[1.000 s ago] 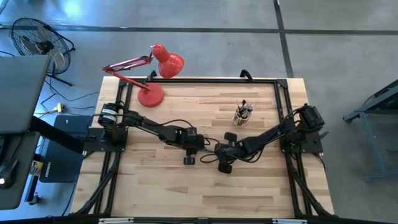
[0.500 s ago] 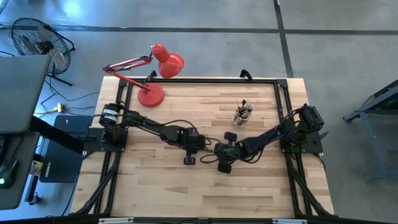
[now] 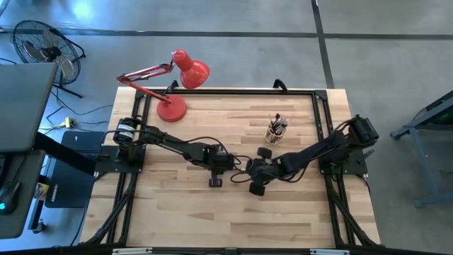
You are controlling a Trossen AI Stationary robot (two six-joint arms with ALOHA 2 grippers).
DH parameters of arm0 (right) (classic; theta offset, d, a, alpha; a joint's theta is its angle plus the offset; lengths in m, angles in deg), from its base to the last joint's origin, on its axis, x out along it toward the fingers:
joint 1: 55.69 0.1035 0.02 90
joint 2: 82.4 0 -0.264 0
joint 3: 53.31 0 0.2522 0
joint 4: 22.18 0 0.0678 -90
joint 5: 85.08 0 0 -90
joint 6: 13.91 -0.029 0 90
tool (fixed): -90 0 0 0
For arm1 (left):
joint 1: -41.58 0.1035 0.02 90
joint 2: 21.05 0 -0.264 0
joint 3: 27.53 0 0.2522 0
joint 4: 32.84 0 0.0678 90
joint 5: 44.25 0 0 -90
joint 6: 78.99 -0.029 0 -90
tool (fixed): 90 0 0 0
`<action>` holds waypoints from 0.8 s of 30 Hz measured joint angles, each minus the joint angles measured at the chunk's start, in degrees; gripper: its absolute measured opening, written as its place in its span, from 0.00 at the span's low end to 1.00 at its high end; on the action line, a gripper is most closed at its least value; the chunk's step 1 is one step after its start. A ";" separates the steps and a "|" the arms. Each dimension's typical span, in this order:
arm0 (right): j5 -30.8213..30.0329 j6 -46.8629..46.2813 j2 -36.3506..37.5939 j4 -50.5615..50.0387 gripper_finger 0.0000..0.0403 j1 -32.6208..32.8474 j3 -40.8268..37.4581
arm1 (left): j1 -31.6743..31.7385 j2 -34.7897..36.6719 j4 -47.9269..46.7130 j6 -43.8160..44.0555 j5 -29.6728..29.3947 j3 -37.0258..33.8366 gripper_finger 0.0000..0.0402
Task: Put items in baskets/containers
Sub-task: Put the black brush into the gold holder
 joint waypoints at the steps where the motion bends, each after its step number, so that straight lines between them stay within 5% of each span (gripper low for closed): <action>1: 0.03 -1.06 0.77 -2.62 0.28 0.03 0.00 | 0.00 0.02 -0.35 0.34 -0.24 0.02 0.00; 7: -6.83 -11.42 4.39 -16.86 0.31 3.17 -0.36 | -0.02 0.36 -1.55 1.26 -2.86 -0.06 0.00; 11: -8.71 -18.79 6.90 -15.87 0.30 7.54 -5.23 | 0.07 2.55 4.22 1.32 -3.21 -4.02 0.00; 18: -14.48 -26.83 13.33 0.18 0.30 12.59 -16.44 | 0.07 11.22 26.00 3.25 -2.69 -17.19 0.00; 24: -25.72 -16.74 17.97 27.60 0.30 13.66 -24.66 | 0.09 13.54 51.90 4.69 -1.27 -23.67 0.00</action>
